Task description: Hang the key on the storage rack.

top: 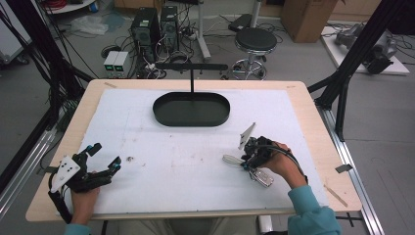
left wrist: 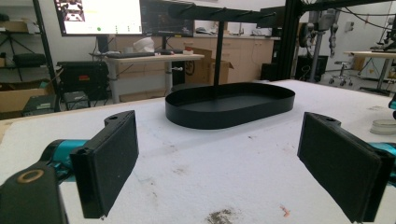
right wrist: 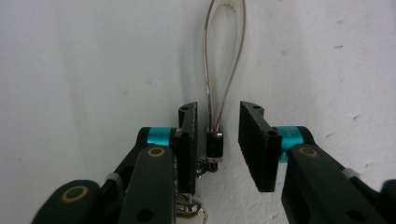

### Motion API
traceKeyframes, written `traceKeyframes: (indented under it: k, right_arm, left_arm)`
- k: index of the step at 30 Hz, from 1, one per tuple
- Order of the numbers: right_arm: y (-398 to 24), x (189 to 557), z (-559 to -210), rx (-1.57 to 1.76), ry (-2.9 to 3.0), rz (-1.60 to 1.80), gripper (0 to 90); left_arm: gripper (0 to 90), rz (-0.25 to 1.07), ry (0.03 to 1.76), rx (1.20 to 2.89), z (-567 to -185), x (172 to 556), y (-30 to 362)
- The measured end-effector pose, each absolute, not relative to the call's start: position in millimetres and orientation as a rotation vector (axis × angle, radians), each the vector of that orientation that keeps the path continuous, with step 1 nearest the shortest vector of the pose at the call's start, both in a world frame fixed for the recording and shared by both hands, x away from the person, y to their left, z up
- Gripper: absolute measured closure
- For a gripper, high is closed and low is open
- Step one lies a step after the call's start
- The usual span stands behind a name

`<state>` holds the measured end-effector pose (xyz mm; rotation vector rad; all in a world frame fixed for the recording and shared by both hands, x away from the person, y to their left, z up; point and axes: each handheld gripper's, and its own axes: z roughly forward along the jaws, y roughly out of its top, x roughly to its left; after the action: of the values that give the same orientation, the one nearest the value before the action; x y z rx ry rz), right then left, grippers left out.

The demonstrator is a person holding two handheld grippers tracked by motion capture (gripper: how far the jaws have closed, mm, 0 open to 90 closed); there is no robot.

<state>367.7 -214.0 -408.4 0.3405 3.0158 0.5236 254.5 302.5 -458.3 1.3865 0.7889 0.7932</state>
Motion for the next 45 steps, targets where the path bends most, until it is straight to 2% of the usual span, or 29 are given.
traceKeyframes:
  k: [10,21,45]
  right_arm:
    - [-208,365,-411,0.281,3.02,0.431,81.9]
    - [-212,367,-403,0.35,2.985,0.553,82.2]
    - [-228,373,-365,0.677,2.556,1.176,82.2]
  left_arm:
    - [12.9,0.793,0.789,1.386,-458,255,302]
    - [12.9,0.793,0.789,1.386,-458,255,302]
    - [12.9,0.792,0.79,1.385,-458,255,303]
